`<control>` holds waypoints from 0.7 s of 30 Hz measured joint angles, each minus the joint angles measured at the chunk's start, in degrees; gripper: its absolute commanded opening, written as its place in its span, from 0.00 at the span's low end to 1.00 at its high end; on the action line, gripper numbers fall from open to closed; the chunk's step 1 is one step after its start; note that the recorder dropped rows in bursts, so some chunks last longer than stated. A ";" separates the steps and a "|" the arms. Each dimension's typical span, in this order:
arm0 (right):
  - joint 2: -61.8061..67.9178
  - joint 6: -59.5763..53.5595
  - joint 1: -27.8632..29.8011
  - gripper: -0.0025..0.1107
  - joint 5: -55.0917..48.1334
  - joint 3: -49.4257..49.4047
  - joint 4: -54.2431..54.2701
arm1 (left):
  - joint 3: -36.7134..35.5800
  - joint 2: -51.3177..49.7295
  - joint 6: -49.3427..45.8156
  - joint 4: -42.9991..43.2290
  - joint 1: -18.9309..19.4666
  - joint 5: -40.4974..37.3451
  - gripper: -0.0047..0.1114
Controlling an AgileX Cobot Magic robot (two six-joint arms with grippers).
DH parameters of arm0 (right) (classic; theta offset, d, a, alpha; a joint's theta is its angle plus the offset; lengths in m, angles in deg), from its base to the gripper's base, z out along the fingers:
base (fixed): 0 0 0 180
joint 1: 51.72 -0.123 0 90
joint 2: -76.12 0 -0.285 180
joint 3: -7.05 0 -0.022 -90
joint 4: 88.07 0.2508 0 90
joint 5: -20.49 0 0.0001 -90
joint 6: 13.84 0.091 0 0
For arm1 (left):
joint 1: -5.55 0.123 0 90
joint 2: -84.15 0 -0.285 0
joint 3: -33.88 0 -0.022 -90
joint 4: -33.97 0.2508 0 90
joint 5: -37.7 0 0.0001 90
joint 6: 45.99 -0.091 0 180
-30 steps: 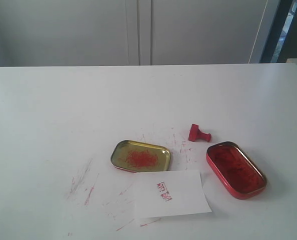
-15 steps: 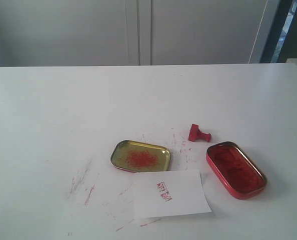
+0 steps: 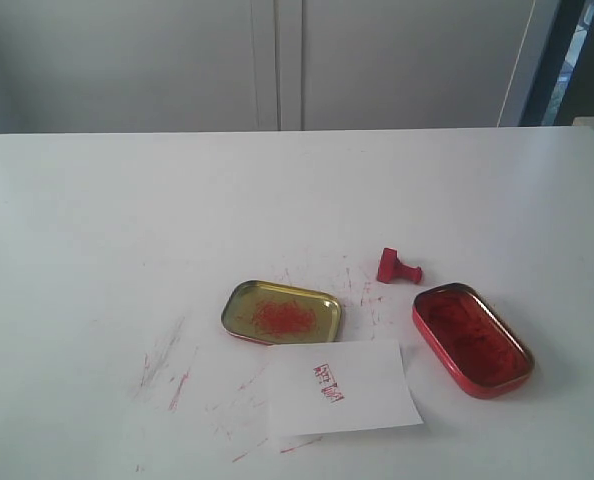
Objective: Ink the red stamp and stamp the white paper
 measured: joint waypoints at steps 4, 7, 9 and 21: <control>0.00 0.00 -0.18 0.02 -0.52 0.00 0.00 | 0.00 0.00 0.00 0.00 0.00 0.00 0.04; 0.00 0.00 -0.18 0.02 -0.61 0.00 -0.05 | 0.00 0.00 0.00 0.00 0.00 0.00 0.04; 0.00 0.00 -0.18 0.02 -0.89 0.00 -0.05 | 0.00 0.00 0.00 0.00 0.00 0.00 0.04; 0.00 0.00 -0.18 0.02 -5.33 0.00 -0.05 | 0.00 0.00 0.00 0.00 0.00 0.00 0.04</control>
